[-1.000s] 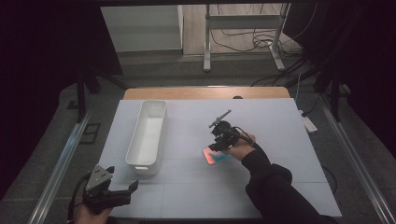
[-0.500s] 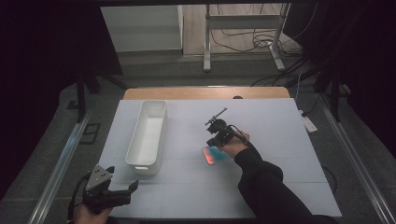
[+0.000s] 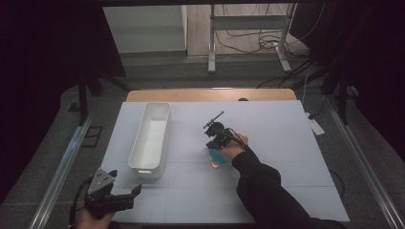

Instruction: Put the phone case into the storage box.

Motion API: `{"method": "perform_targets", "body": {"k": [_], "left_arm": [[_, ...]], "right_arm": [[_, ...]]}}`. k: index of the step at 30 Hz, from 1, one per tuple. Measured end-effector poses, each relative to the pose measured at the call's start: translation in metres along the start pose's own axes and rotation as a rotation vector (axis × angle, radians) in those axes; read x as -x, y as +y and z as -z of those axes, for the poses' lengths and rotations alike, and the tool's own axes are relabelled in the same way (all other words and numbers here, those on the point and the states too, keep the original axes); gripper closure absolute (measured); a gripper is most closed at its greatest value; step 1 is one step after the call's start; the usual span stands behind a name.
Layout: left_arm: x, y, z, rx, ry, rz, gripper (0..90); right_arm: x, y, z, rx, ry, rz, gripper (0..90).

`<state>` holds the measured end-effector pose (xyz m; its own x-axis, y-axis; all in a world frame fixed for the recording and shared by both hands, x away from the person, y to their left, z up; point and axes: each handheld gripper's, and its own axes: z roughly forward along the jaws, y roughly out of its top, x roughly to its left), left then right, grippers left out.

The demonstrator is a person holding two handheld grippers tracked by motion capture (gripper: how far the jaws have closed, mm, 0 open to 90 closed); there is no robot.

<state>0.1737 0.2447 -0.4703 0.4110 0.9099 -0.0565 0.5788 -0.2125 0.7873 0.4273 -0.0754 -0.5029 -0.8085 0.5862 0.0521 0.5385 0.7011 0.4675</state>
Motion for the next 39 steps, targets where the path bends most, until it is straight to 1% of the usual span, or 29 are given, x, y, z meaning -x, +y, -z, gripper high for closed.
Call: {"method": "perform_targets", "body": {"k": [4, 9, 12, 13, 16, 17, 18, 21, 22, 23, 26, 27, 31, 35, 36, 39], "left_arm": [[0.000, 0.000, 0.000, 0.000, 0.000, -0.001, 3.9], [0.000, 0.000, 0.000, -0.001, 0.001, 0.000, 4.0], [0.000, 0.000, 0.000, -0.002, 0.002, -0.002, 4.0], [0.000, 0.000, 0.000, -0.003, 0.002, -0.003, 4.0], [0.000, 0.000, 0.000, -0.004, 0.003, -0.003, 4.0], [0.000, 0.000, 0.000, -0.004, 0.003, -0.003, 4.0], [0.000, 0.000, 0.000, -0.004, 0.003, -0.003, 4.0], [0.001, 0.000, 0.000, -0.004, 0.003, -0.003, 4.0], [0.001, 0.000, 0.000, -0.005, 0.004, -0.003, 4.0], [0.001, 0.000, 0.000, -0.005, 0.004, -0.003, 4.0], [0.001, 0.000, 0.000, -0.005, 0.005, -0.002, 4.0], [0.001, 0.000, -0.001, -0.005, 0.005, -0.002, 3.9], [0.001, 0.000, -0.001, -0.006, 0.007, -0.002, 4.0], [0.001, 0.000, -0.001, -0.007, 0.007, -0.003, 4.0], [0.001, 0.000, -0.001, -0.007, 0.007, -0.003, 4.0], [0.001, 0.000, -0.001, -0.005, 0.008, -0.001, 4.0]], "right_arm": [[-0.003, 0.001, -0.003, -0.009, 0.001, 0.006, 89.4], [-0.002, -0.001, -0.003, -0.012, 0.013, 0.000, 89.4], [-0.003, -0.002, -0.002, -0.025, 0.013, 0.008, 89.3], [-0.002, -0.003, -0.002, -0.030, 0.011, 0.023, 89.4], [-0.004, -0.006, 0.000, -0.033, 0.017, 0.021, 89.4], [-0.003, -0.007, 0.000, -0.035, 0.010, 0.032, 89.4], [-0.004, -0.009, 0.001, -0.036, 0.012, 0.032, 89.4], [-0.004, -0.014, 0.003, -0.030, 0.017, 0.023, 89.3], [-0.003, -0.016, 0.003, -0.030, 0.015, 0.028, 89.4], [-0.005, -0.017, 0.004, -0.029, 0.019, 0.012, 89.3], [-0.004, -0.022, 0.006, -0.032, 0.022, 0.008, 89.3], [-0.003, -0.023, 0.007, -0.036, 0.017, 0.017, 89.3], [-0.005, -0.027, 0.009, -0.036, 0.027, 0.009, 89.3], [-0.005, -0.031, 0.011, -0.045, 0.026, 0.015, 89.3], [-0.005, -0.032, 0.012, -0.044, 0.031, 0.003, 89.4], [-0.005, -0.034, 0.014, -0.051, 0.032, 0.010, 89.3]]}}
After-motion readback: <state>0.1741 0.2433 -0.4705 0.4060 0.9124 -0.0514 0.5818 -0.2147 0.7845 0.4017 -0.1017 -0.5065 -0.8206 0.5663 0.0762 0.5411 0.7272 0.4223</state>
